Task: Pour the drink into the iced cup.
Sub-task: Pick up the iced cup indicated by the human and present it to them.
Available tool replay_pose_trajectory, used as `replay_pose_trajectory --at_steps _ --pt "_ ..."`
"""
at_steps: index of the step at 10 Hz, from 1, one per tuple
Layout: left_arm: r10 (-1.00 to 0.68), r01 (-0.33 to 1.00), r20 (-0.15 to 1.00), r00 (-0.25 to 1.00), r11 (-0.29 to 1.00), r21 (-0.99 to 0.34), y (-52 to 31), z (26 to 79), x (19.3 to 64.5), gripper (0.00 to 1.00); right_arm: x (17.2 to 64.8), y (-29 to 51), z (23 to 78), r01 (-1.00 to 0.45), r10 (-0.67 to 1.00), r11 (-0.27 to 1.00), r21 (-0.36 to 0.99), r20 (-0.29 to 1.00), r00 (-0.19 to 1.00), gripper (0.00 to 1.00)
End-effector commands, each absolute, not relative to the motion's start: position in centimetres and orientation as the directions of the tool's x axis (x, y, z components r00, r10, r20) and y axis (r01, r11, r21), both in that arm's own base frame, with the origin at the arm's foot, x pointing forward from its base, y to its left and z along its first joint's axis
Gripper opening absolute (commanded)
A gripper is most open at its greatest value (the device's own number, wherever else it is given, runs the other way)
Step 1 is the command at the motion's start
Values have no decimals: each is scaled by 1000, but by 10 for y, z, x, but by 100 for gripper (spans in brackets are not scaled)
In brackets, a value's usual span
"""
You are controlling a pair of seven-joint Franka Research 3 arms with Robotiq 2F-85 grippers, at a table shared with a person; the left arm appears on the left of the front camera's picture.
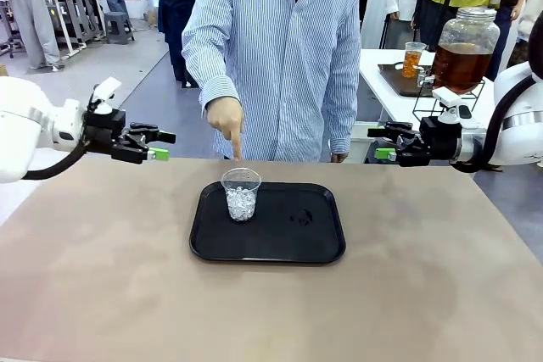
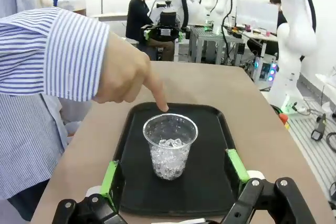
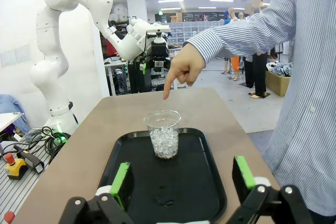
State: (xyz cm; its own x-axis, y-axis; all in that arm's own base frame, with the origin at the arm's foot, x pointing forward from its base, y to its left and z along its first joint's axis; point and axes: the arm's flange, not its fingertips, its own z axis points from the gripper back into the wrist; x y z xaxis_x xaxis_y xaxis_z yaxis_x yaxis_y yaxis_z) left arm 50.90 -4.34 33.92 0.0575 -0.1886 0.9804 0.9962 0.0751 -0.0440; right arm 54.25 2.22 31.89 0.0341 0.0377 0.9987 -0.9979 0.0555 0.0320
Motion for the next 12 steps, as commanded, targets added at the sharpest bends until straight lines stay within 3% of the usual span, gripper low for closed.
replay_pose_trajectory --at_steps 1,4,12 --pt "-166 997 986 -2 81 16 -53 325 510 100 543 22 322 -998 38 51 31 999 33 100" --pt "-181 992 981 -75 85 92 -70 298 509 100 543 22 322 -998 38 51 31 999 33 100" --pt "-180 995 983 -27 85 43 -79 273 509 100 543 22 322 -998 38 51 31 999 33 100"
